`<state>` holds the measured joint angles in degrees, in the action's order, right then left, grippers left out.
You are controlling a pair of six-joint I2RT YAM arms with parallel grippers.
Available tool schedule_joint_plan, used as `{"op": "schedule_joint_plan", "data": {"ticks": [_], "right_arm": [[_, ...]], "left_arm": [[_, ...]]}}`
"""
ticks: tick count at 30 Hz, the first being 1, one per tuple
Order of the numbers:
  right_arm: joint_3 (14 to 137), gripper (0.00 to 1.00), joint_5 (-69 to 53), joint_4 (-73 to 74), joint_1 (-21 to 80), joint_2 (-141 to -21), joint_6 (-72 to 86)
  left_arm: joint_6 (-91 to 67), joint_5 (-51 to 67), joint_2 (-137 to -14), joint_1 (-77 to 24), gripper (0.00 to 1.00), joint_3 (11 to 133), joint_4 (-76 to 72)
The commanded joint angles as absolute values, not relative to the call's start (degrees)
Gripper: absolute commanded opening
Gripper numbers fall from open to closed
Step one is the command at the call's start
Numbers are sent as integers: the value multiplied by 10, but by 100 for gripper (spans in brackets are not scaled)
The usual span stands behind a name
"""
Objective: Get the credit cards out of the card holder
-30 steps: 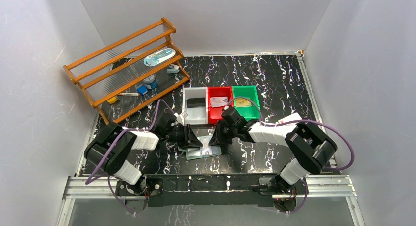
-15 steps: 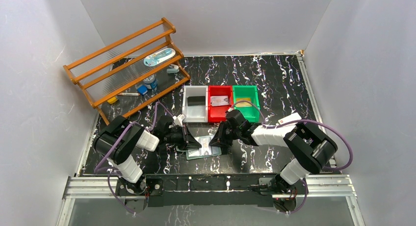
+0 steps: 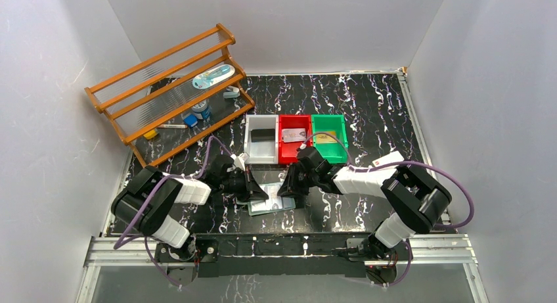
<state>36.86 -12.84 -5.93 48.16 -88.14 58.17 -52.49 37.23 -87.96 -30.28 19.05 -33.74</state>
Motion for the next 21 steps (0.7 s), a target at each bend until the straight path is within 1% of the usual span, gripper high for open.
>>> {"op": "schedule_joint_plan", "data": {"ticks": [1,8,21], "right_arm": [[367,26,-62,82,486,-916,526],[378,22,-34,116,487,-913,514],[386,23,-46,106,485,-895,514]], "left_arm": [[-462,341,-838,-304,0,207,-230],[-452,331,-823,-305,0,209,-203],[-428,309,-794,-305,0,215,-145]]}}
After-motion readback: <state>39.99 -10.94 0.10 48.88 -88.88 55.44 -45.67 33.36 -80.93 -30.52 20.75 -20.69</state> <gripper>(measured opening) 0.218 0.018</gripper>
